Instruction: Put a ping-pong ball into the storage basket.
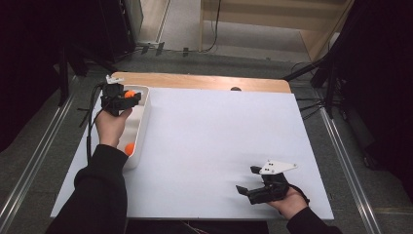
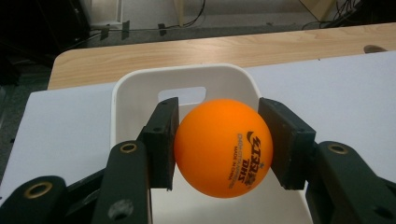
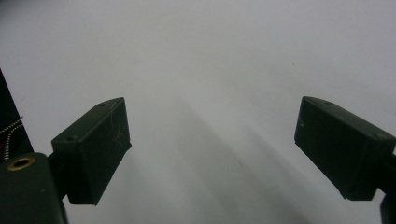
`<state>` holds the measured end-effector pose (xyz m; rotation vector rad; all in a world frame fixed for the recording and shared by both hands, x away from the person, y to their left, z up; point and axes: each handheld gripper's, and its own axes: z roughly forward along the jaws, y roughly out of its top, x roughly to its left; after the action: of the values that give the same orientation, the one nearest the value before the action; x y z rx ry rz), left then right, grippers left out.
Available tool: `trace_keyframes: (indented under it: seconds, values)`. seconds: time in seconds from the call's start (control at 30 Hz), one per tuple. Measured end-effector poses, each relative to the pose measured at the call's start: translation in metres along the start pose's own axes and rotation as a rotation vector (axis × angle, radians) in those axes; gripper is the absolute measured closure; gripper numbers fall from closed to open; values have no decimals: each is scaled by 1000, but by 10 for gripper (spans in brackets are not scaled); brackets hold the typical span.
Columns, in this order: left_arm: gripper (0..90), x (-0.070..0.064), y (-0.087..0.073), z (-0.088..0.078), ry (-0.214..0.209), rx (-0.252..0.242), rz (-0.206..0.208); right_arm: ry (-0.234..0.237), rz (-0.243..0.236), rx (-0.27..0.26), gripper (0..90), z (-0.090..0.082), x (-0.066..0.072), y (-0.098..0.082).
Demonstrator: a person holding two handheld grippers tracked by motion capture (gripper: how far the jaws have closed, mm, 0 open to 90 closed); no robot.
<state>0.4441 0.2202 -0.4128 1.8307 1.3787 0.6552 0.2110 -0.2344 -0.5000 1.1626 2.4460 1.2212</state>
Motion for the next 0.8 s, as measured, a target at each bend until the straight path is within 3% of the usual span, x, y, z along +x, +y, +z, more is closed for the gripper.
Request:
trace_keyframes:
  seconds: [0.23, 0.4, 0.53, 0.8]
  values:
    - [508, 0, -1, 2, 0, 2, -10, -2, -2, 1, 91, 0, 0, 0]
    - [508, 0, -2, 7, -4, 45, -44, 0, -3, 0, 91, 0, 0, 0]
    - [508, -2, -4, 10, 19, 68, -25, -1, -4, 0, 91, 0, 0, 0]
    - [507, -4, -5, 13, 22, 80, -20, -1, -3, 1, 91, 0, 0, 0]
